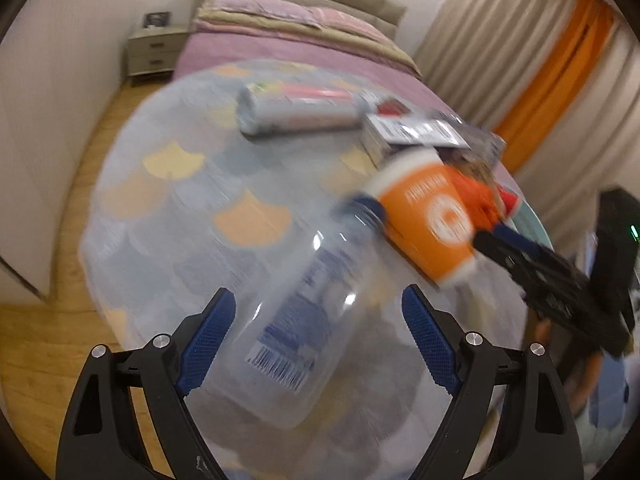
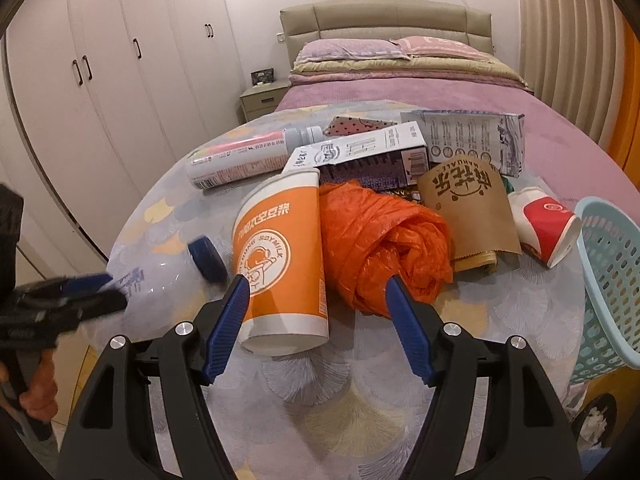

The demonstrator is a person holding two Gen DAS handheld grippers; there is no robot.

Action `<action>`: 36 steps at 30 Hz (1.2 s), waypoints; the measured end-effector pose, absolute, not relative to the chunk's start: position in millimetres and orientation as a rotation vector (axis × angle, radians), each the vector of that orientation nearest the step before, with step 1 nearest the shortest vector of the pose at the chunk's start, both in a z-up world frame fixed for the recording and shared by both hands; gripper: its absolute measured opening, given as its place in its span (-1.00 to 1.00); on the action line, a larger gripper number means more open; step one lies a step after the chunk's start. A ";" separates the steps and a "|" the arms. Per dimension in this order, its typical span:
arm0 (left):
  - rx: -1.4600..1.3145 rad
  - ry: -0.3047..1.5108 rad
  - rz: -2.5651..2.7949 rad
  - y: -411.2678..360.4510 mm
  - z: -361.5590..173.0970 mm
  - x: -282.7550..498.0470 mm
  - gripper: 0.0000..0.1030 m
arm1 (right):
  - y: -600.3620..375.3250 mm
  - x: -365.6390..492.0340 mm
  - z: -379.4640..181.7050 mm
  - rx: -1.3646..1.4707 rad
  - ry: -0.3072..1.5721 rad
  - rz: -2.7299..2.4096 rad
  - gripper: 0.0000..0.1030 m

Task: Collect trash
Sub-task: 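Grasp the clear plastic bottle with the left tool while the right tool grasps the orange paper cup, then carry the bottle and orange cup over the blue basket and release both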

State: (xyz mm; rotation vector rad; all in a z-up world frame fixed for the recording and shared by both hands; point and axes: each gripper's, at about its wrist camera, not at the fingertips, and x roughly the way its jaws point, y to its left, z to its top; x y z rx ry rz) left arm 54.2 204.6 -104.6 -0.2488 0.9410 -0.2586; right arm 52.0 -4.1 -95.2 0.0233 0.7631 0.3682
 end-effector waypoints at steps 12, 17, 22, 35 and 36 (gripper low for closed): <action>-0.105 0.948 -0.161 166.6 -117.9 63.7 0.60 | -2.2 56.4 -101.8 0.033 0.804 0.409 0.30; -0.114 0.963 -0.093 170.6 -125.9 68.5 0.26 | 5.5 67.1 -111.4 0.045 0.853 0.446 0.30; -0.144 0.931 -0.076 178.1 -122.4 60.7 0.15 | 15.9 73.1 -115.3 0.046 0.876 0.481 0.30; -0.203 0.865 -0.071 184.1 -107.7 51.6 0.05 | 33.1 83.5 -116.3 0.049 0.901 0.523 0.10; -0.204 0.862 -0.069 183.9 -106.0 51.4 0.05 | 30.9 81.9 -115.0 0.044 0.898 0.527 0.10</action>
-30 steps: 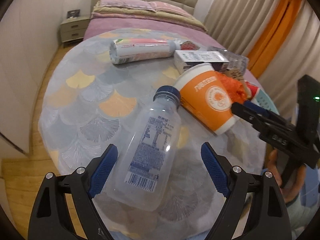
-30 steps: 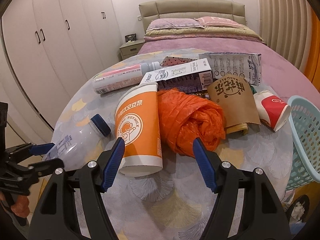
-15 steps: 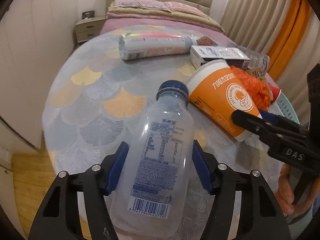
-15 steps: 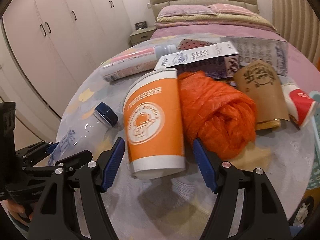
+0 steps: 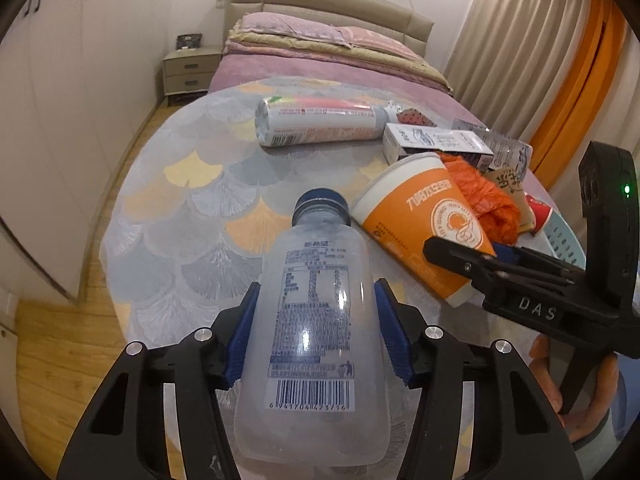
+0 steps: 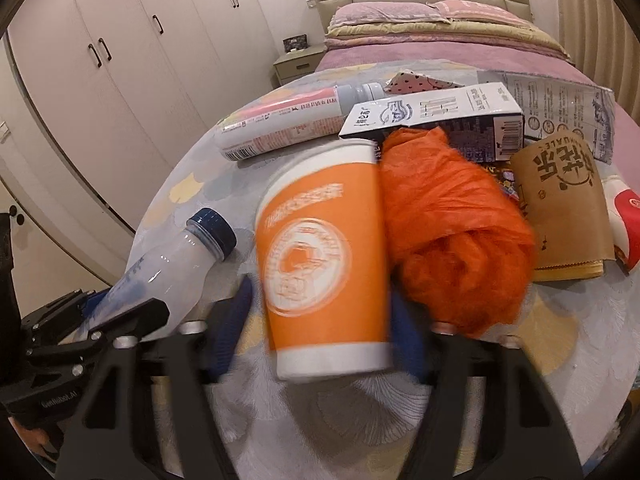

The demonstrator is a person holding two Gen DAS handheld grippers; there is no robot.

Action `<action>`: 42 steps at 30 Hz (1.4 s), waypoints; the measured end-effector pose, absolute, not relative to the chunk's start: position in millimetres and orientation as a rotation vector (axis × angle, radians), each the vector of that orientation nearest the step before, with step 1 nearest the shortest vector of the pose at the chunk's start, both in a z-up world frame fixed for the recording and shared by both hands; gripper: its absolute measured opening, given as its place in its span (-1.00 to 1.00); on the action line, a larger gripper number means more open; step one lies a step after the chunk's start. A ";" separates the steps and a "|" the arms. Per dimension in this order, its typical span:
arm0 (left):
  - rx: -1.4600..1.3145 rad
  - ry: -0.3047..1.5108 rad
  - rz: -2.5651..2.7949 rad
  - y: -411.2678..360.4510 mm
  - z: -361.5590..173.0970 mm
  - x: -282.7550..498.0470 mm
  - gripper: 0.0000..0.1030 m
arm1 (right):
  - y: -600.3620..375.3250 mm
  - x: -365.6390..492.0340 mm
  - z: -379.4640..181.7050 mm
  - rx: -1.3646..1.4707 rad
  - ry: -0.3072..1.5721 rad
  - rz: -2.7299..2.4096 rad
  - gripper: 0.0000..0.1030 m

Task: Collect trash
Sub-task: 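Carry the bottle and orange cup over the blue basket and release both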

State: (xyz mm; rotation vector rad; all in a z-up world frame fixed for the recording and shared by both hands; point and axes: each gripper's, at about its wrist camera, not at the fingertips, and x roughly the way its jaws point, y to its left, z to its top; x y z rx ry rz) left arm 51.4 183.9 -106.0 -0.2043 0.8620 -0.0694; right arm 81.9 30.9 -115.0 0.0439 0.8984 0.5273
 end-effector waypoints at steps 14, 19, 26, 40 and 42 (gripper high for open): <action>-0.171 0.719 -0.136 139.0 -52.3 47.6 0.05 | -29.0 46.5 -54.4 0.114 0.716 0.500 0.08; -0.148 0.684 -0.198 106.2 -37.3 56.0 0.05 | -71.9 42.0 -35.8 0.148 0.652 0.432 0.08; -0.098 0.667 -0.293 49.7 -23.8 78.6 0.05 | -144.3 49.0 -24.3 0.200 0.599 0.295 0.08; -0.041 0.673 -0.492 -69.1 -23.7 132.0 0.05 | -294.8 92.1 -56.7 0.294 0.677 -0.056 0.08; -0.042 0.687 -0.515 -83.5 -27.9 141.5 0.05 | -313.3 101.9 -71.7 0.319 0.715 -0.096 0.09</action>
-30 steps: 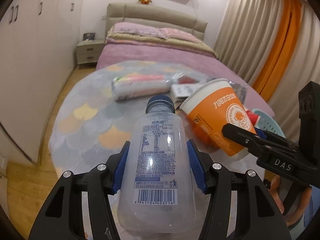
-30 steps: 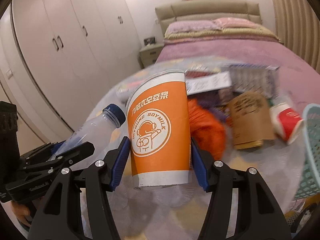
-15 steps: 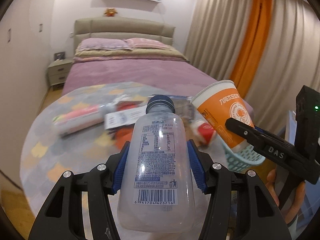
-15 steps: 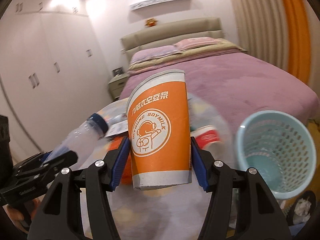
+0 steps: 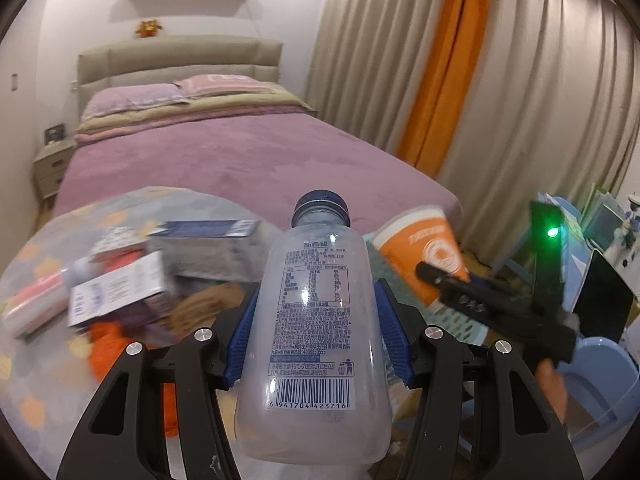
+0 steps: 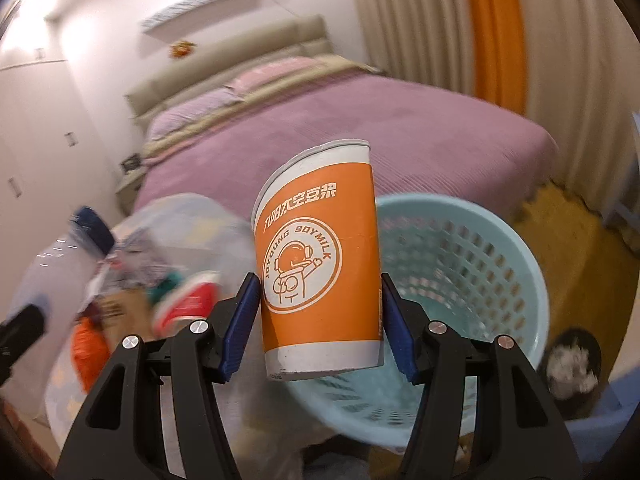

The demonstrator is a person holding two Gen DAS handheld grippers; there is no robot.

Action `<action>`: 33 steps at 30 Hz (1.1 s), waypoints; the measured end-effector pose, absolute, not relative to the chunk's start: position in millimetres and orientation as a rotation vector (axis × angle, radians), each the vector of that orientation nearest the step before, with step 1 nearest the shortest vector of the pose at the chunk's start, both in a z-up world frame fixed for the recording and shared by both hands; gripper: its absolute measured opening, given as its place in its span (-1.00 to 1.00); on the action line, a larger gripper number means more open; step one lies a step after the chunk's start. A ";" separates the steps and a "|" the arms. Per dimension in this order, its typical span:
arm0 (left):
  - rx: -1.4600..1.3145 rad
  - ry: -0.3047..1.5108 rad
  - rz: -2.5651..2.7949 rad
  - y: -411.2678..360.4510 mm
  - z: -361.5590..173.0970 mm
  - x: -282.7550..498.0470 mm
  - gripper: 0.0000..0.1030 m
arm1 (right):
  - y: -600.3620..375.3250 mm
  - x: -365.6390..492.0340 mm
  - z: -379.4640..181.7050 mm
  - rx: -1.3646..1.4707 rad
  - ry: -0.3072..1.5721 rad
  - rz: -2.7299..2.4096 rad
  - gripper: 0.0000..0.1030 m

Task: Collect trash
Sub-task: 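Carry the bottle and orange cup over the blue basket and release both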

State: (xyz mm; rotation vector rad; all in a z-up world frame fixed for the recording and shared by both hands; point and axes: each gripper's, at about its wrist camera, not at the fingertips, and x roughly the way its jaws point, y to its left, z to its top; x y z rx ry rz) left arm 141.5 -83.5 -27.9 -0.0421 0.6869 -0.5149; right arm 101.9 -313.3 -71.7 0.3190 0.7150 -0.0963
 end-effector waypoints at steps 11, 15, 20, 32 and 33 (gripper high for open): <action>-0.073 0.755 -0.590 -142.4 -54.3 190.5 0.05 | -353.4 131.4 -137.4 0.360 0.916 -0.232 0.10; -0.083 0.789 -0.612 -160.1 -65.0 198.4 0.05 | -364.0 134.8 -158.9 0.380 0.973 -0.246 0.10; -0.080 0.823 -0.631 -172.5 -77.7 205.6 0.05 | -373.5 135.3 -174.5 0.385 1.017 -0.258 0.11; -0.062 0.851 -0.671 -201.1 -89.3 202.8 0.18 | -392.0 105.3 -152.6 0.457 0.962 -0.259 0.25; -0.058 0.844 -0.664 -200.9 -88.4 201.7 0.36 | -393.7 102.2 -149.0 0.456 0.954 -0.270 0.25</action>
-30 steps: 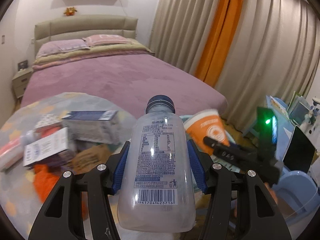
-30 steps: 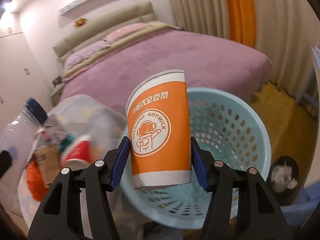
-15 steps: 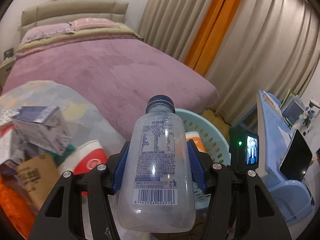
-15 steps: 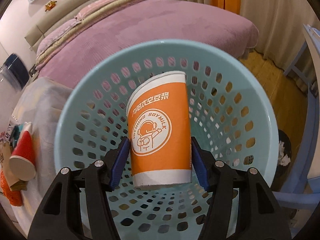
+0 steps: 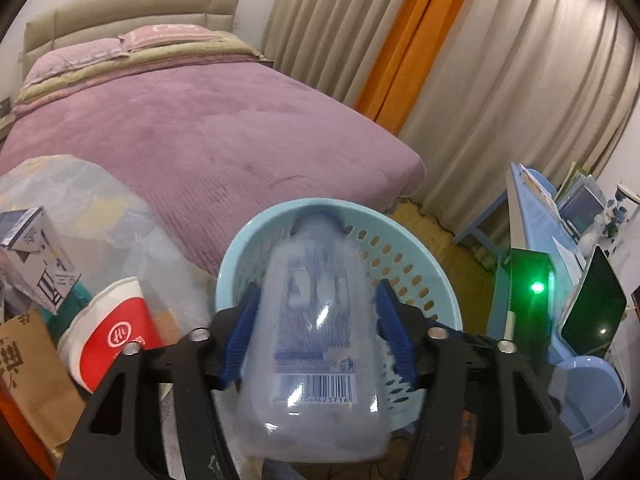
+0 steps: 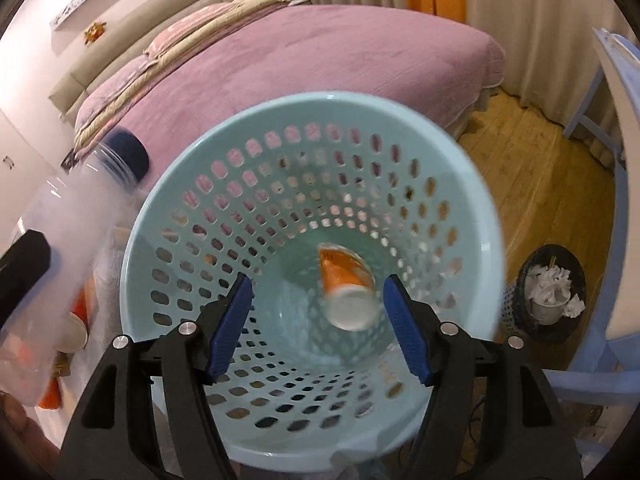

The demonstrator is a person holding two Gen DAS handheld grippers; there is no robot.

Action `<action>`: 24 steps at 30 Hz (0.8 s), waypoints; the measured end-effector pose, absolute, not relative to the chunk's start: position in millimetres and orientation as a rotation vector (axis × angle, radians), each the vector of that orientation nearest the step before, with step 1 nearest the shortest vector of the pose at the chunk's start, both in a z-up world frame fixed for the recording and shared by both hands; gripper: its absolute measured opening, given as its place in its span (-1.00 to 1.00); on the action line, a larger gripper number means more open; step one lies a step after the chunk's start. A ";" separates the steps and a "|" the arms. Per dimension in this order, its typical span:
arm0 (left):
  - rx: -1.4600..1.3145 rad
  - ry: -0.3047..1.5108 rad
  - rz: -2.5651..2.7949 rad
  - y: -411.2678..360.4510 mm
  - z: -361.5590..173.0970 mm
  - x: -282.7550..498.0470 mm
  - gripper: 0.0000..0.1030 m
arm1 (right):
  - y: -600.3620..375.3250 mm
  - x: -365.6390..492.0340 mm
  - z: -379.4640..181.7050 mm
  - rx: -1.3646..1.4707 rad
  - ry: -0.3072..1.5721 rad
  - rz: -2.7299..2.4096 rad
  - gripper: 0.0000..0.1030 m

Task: Collect trash
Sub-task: 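Carry the bottle and orange cup over the blue basket and release both, then grasp the orange plastic bag with the left tool while the right tool grasps the brown paper sleeve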

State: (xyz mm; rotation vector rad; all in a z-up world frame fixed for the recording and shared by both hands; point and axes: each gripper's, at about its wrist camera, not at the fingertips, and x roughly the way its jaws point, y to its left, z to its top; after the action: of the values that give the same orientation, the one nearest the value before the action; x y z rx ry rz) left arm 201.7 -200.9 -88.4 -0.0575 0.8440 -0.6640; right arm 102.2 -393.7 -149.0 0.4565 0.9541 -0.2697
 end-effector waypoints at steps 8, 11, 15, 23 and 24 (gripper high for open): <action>-0.074 0.801 -0.656 -187.7 -73.0 184.9 0.44 | -391.4 80.1 -116.3 0.463 0.883 -0.275 0.25; -0.075 0.767 -0.640 -177.5 -61.7 173.1 0.44 | -380.2 74.4 -102.3 0.441 0.851 -0.251 0.25; -0.086 0.706 -0.609 -153.4 -42.7 155.0 0.44 | -359.3 67.1 -79.8 0.408 0.797 -0.200 0.25; -0.136 0.634 -0.503 -94.8 -18.6 126.9 0.44 | -316.2 56.8 -46.5 0.337 0.708 -0.104 0.25; -0.142 0.631 -0.482 -84.9 -16.9 123.8 0.44 | -309.9 56.3 -44.2 0.329 0.703 -0.094 0.25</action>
State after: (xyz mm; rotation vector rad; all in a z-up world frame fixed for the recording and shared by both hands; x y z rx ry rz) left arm 123.8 -84.9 -16.9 -0.1424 0.6306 -0.4820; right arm 56.3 -309.9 -44.2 0.3290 0.7029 -0.0941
